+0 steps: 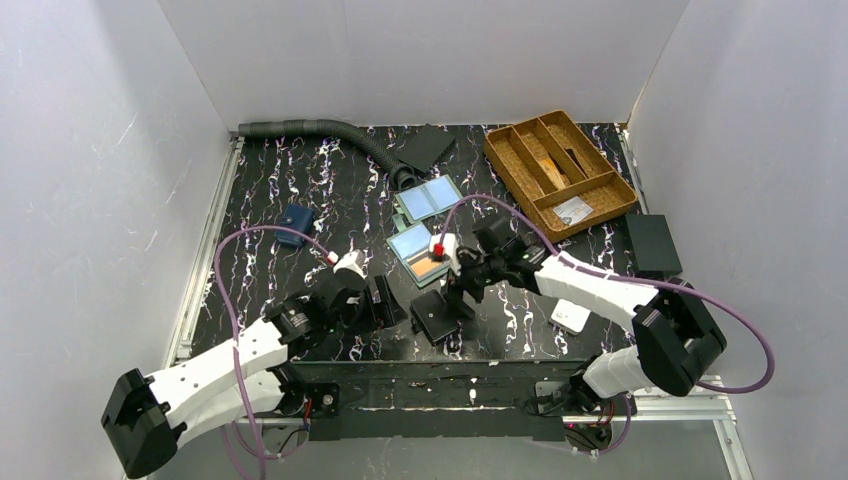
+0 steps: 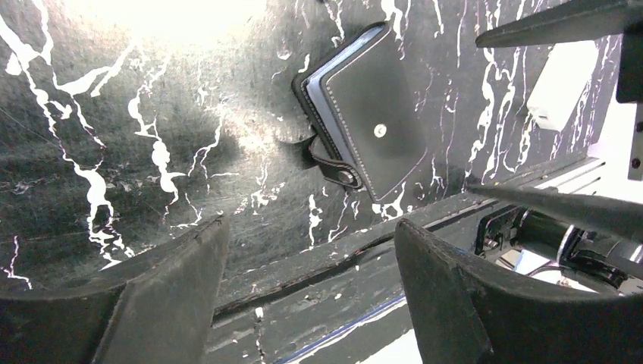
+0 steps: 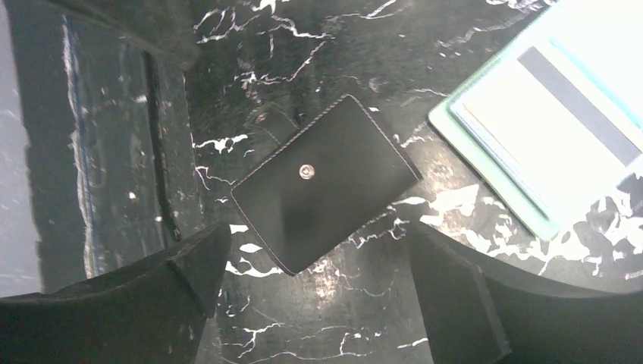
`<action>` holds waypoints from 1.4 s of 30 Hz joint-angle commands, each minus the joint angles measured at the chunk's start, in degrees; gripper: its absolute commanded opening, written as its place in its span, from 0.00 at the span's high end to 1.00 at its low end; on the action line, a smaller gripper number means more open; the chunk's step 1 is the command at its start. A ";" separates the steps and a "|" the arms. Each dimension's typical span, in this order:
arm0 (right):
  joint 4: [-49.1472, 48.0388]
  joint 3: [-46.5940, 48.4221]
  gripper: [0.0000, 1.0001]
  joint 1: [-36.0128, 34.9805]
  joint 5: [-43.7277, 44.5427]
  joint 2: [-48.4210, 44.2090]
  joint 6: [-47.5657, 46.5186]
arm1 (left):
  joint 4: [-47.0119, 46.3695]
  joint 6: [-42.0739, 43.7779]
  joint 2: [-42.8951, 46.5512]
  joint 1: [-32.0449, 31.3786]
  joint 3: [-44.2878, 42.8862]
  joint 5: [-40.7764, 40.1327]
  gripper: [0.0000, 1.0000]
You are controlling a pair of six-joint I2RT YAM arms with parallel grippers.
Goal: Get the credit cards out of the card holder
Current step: Open the card holder at the center of the board.
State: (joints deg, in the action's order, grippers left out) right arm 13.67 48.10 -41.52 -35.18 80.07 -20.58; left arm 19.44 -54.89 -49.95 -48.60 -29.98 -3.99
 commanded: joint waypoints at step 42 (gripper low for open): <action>-5.45 0.48 0.04 -20.44 32.06 8.02 0.14 | -18.86 -11.09 -20.15 4.65 7.83 12.96 1.00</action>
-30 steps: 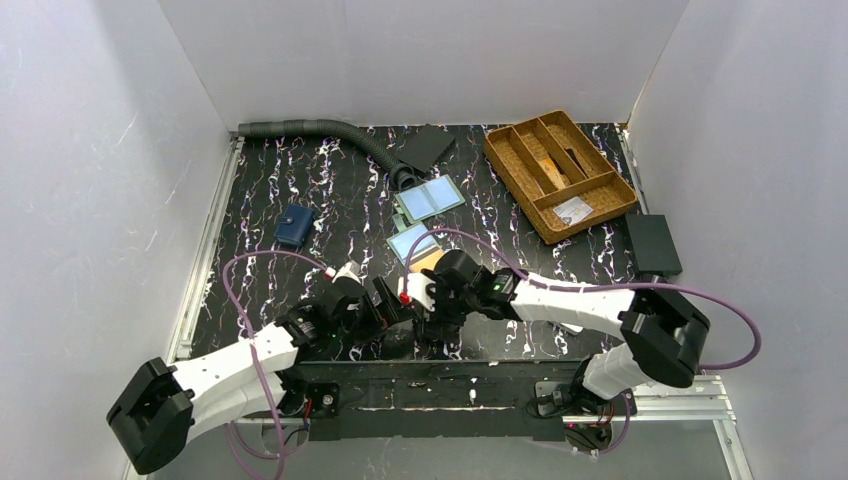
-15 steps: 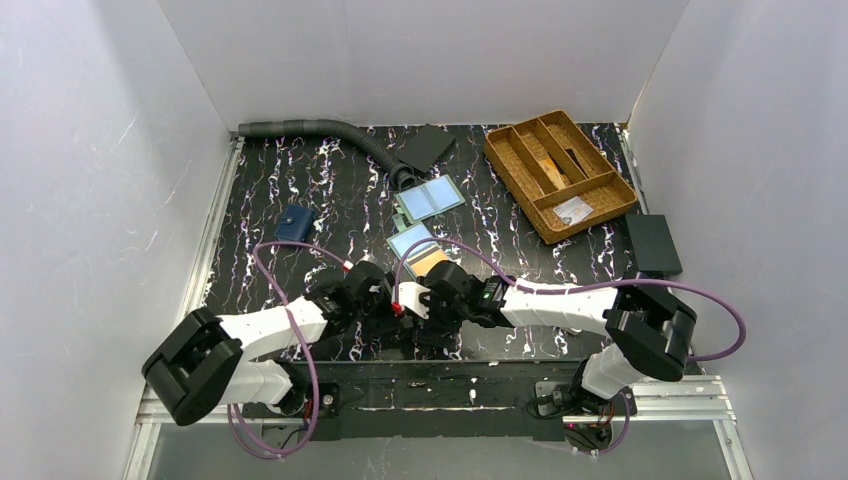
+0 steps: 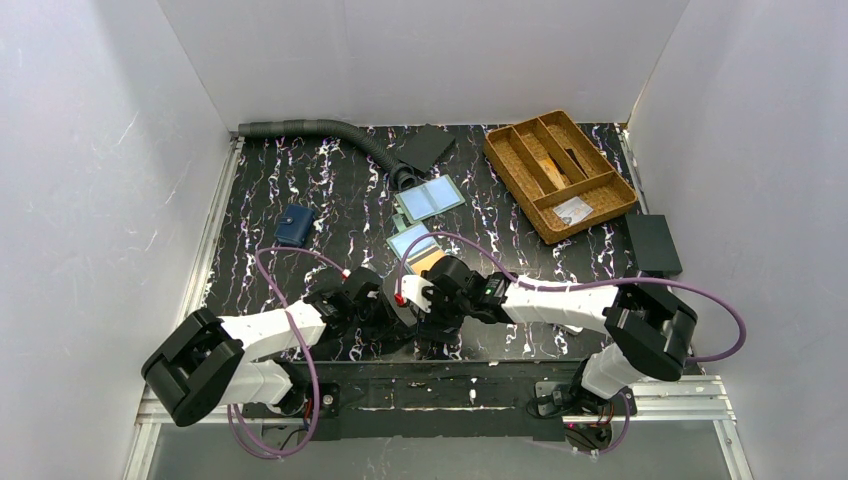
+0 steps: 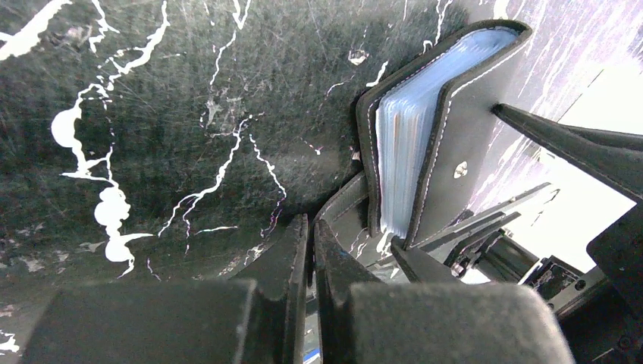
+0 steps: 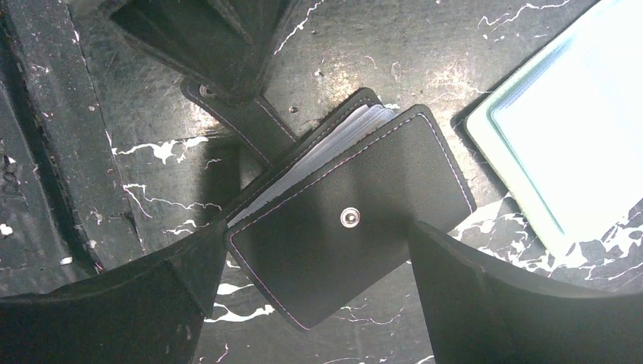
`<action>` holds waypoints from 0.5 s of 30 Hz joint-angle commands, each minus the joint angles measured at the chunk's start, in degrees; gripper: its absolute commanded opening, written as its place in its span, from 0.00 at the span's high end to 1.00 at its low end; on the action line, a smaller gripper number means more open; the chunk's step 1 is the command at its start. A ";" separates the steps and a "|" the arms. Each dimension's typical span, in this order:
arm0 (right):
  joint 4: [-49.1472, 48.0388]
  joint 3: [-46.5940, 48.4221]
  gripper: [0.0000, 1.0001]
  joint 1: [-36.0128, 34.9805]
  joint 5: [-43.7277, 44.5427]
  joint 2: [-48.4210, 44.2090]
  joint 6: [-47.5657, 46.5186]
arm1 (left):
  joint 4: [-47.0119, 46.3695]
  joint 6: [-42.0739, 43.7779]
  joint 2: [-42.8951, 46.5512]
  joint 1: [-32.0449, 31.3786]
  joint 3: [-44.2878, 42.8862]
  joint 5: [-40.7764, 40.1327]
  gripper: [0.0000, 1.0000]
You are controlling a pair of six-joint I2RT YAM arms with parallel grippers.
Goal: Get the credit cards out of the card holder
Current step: Open the card holder at the center of the board.
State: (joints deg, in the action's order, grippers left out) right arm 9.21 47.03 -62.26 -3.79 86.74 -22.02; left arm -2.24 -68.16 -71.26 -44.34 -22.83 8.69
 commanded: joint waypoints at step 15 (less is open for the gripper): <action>-0.73 2.24 0.50 1.24 11.58 0.85 0.06 | 3.60 5.39 8.04 3.20 1.34 2.48 1.00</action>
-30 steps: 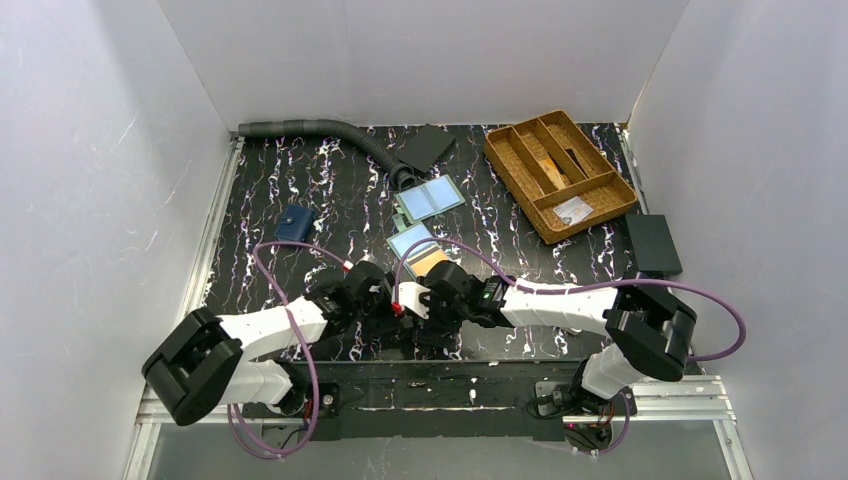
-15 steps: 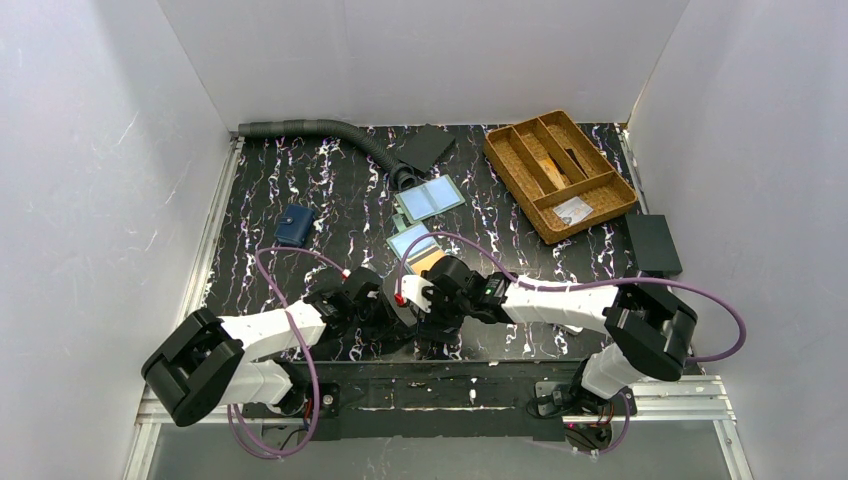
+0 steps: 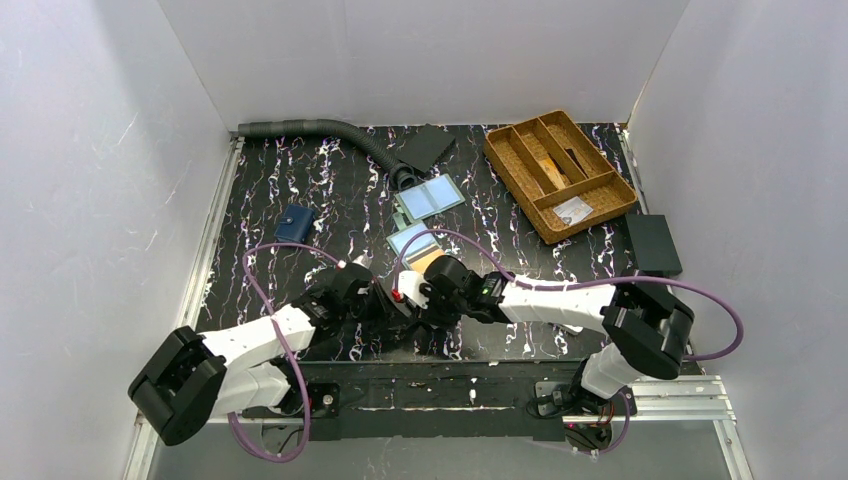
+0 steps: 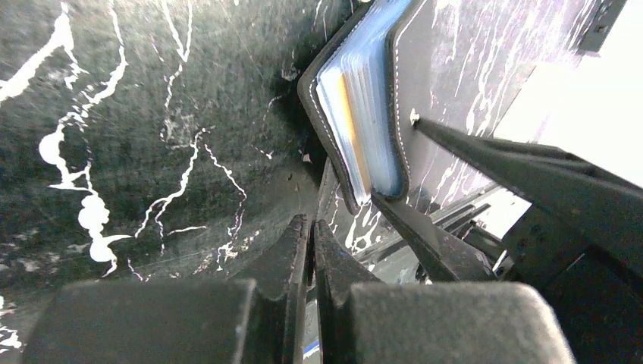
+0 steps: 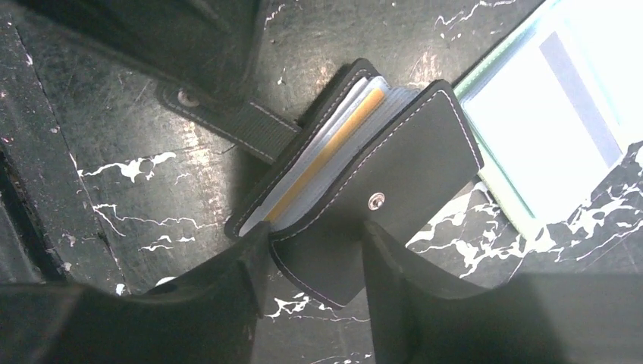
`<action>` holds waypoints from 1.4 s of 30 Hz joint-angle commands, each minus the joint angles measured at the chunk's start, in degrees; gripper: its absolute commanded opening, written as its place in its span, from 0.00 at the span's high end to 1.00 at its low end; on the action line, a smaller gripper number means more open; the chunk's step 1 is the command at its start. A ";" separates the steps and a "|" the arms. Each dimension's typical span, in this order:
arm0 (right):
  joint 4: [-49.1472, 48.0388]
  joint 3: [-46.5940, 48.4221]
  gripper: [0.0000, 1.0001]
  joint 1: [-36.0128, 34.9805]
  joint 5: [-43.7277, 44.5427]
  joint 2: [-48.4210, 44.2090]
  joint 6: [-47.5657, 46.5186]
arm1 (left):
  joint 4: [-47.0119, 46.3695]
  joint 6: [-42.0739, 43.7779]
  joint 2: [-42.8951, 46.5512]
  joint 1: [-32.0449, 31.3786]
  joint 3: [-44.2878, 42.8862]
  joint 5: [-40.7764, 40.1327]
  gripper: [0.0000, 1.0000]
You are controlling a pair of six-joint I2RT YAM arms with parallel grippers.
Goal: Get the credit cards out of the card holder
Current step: Open the card holder at the center of the board.
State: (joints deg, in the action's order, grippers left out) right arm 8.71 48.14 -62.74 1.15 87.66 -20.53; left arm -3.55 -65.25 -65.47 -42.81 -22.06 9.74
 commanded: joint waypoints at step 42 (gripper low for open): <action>6.19 0.13 0.23 38.74 -34.04 -9.78 6.02 | 27.61 24.60 -25.89 8.44 -38.46 29.14 1.00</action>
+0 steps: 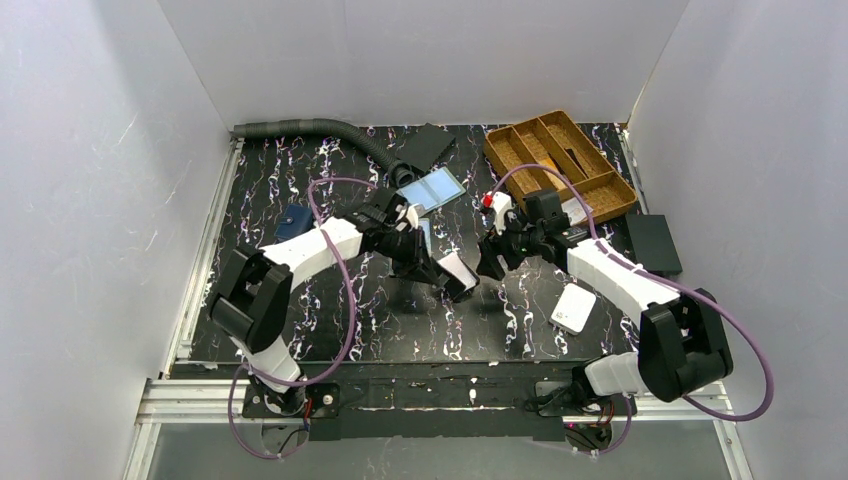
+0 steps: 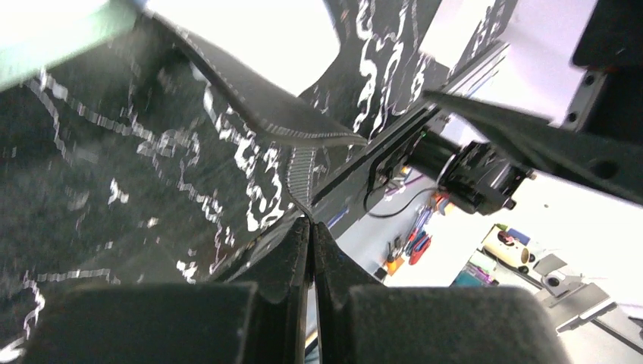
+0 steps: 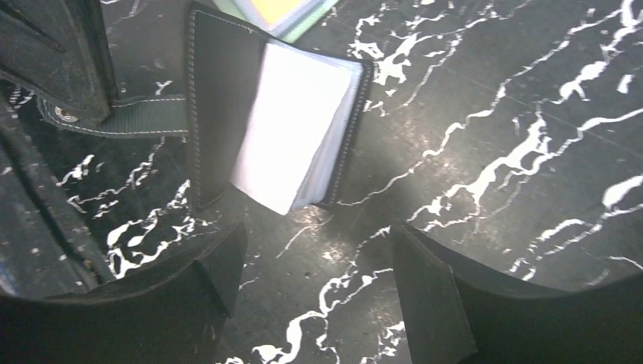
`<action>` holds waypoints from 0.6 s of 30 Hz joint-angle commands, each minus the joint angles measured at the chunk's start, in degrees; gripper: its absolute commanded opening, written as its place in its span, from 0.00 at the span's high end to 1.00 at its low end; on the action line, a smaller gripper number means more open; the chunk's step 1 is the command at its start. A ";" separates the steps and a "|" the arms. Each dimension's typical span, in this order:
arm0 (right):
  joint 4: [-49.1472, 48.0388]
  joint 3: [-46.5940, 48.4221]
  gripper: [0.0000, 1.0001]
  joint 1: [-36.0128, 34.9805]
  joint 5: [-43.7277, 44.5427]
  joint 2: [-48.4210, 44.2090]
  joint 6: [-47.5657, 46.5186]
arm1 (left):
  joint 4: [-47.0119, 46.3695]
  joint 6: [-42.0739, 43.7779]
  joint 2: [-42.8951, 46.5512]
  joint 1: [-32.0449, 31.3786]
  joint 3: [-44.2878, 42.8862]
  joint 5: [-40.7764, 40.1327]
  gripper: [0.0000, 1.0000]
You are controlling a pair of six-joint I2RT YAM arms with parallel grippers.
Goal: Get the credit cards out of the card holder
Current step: Open the card holder at the center of the board.
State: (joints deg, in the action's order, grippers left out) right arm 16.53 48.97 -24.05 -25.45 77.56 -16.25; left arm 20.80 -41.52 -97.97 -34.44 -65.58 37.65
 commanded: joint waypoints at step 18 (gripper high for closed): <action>-9.24 -1.88 0.44 -4.69 -16.44 10.74 11.42 | -6.64 -5.97 14.84 0.50 33.02 -10.43 1.00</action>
State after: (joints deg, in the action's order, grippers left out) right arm 9.78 46.59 -25.28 -36.47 86.52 -6.35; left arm 16.80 -47.07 -83.83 -33.98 -33.21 30.22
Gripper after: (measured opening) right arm 0.566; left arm 0.017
